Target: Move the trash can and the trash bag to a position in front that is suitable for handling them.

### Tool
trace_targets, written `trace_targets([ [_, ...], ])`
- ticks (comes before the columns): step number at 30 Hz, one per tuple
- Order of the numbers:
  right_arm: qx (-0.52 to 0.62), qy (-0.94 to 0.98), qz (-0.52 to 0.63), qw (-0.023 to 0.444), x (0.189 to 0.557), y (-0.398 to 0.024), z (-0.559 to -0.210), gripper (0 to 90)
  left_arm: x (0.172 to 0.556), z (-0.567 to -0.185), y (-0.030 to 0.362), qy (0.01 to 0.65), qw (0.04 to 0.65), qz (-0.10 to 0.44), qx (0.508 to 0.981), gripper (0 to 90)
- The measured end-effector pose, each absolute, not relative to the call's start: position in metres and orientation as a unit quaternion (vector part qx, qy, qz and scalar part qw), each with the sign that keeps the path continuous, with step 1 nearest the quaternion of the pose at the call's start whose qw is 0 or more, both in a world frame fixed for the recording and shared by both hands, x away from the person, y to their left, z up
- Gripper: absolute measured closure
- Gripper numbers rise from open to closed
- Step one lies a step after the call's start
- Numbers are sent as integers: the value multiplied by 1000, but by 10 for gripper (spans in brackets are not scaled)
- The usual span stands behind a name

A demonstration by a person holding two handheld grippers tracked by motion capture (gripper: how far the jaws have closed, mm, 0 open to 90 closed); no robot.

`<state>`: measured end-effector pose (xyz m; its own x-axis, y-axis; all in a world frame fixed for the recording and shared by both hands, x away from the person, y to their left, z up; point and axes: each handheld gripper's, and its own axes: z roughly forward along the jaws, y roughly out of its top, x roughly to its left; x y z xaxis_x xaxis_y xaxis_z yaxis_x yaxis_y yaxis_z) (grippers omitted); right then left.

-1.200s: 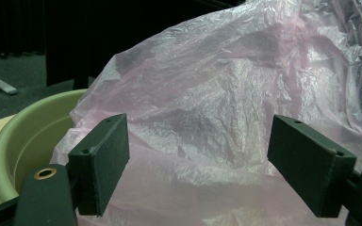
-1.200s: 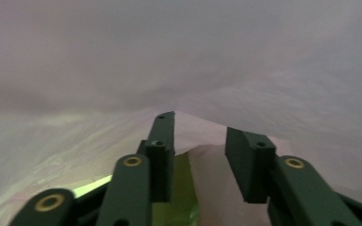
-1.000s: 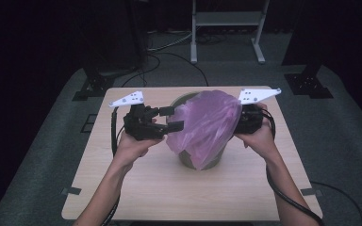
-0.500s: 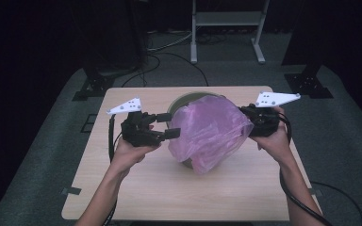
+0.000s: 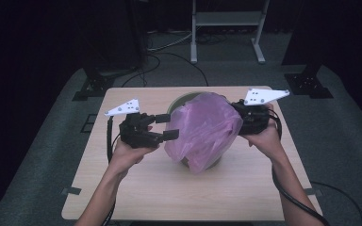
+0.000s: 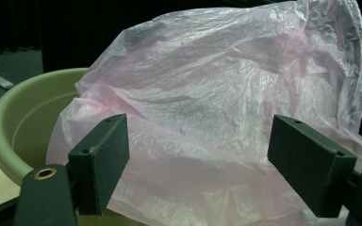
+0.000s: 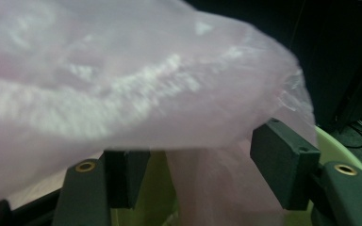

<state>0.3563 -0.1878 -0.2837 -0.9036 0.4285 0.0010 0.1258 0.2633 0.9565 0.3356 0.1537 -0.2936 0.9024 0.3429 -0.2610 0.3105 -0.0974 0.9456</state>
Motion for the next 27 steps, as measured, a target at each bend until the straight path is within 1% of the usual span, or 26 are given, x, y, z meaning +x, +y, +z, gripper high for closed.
trace_targets([
  [3, 176, 785, 579, 131, 359, -177, -282, 397, 334, -292, 158, 223, 637, 16, 738, 200],
  [5, 175, 786, 578, 132, 361, -170, -281, 448, 333, -290, 161, 221, 639, 21, 737, 200],
  [7, 179, 787, 576, 132, 363, -163, -280, 530, 333, -289, 163, 222, 638, 24, 737, 200],
  [9, 182, 788, 574, 130, 364, -159, -280, 644, 333, -289, 164, 222, 636, 27, 738, 200],
  [10, 184, 787, 575, 126, 365, -157, -280, 681, 333, -289, 164, 222, 636, 28, 739, 200],
  [11, 184, 788, 574, 123, 366, -156, -280, 736, 334, -289, 165, 222, 636, 27, 738, 200],
  [12, 184, 788, 574, 123, 366, -156, -280, 736, 334, -289, 165, 222, 636, 27, 738, 201],
  [13, 184, 788, 574, 123, 366, -154, -280, 822, 334, -289, 166, 224, 635, 29, 739, 200],
  [14, 184, 789, 573, 121, 366, -154, -280, 850, 334, -290, 166, 224, 634, 31, 739, 200],
  [15, 184, 789, 573, 121, 366, -154, -281, 850, 334, -290, 166, 224, 634, 31, 739, 200],
  [16, 186, 789, 573, 121, 366, -154, -281, 883, 334, -292, 168, 225, 634, 31, 739, 200],
  [17, 189, 788, 574, 120, 366, -155, -281, 895, 333, -293, 169, 227, 634, 31, 738, 200],
  [27, 223, 769, 586, 124, 370, -168, -279, 900, 330, -305, 171, 228, 633, 27, 740, 201],
])
